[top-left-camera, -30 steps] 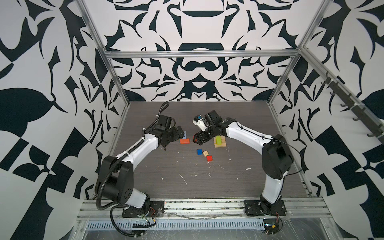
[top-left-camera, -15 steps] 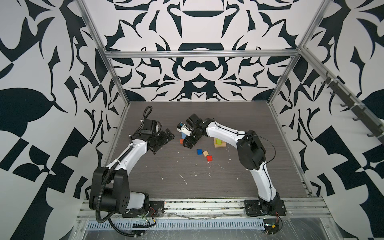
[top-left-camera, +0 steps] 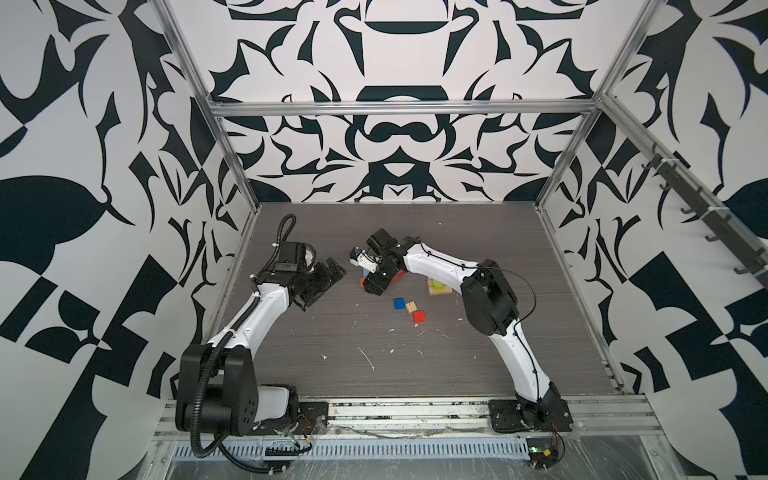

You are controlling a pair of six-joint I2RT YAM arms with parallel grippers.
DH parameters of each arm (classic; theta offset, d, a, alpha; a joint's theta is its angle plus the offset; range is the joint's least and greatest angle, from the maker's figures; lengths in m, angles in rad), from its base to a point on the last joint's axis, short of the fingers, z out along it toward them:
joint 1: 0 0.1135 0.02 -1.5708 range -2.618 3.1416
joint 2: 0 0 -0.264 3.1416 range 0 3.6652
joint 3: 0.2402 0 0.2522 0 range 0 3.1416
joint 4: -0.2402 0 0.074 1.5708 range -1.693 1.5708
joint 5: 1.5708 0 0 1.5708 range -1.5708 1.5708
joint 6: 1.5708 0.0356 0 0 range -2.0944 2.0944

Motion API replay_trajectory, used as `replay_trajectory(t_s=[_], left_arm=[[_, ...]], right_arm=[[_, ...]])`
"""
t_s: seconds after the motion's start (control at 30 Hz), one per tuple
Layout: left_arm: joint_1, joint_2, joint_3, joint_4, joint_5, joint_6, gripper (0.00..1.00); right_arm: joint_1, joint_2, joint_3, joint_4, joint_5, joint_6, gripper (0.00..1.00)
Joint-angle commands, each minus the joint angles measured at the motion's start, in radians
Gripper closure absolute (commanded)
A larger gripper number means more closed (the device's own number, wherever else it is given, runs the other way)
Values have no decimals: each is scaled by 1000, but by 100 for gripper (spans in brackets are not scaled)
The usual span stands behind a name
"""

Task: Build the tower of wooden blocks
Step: 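Raise the left gripper away while the right gripper moves over the orange block, then lower the right gripper and grasp the orange block beside the light blue block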

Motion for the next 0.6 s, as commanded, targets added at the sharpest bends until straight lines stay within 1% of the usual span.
replay_trajectory(t_s=[0.0, 0.1, 0.3, 0.43, 0.57], left_arm=[[3, -13, -11, -15, 16, -12, 1], [3, -8, -13, -14, 18, -12, 0], [2, -8, -23, -7, 17, -15, 0], [3, -9, -28, -2, 18, -19, 0], [2, -9, -34, 8, 18, -24, 1]], right_arm=[[-1, 3, 56, -20, 16, -18, 26], [0, 34, 99, -62, 18, -18, 26], [3, 62, 120, -87, 18, -18, 27], [14, 70, 144, -125, 42, -19, 32], [31, 52, 128, -117, 56, -18, 38]])
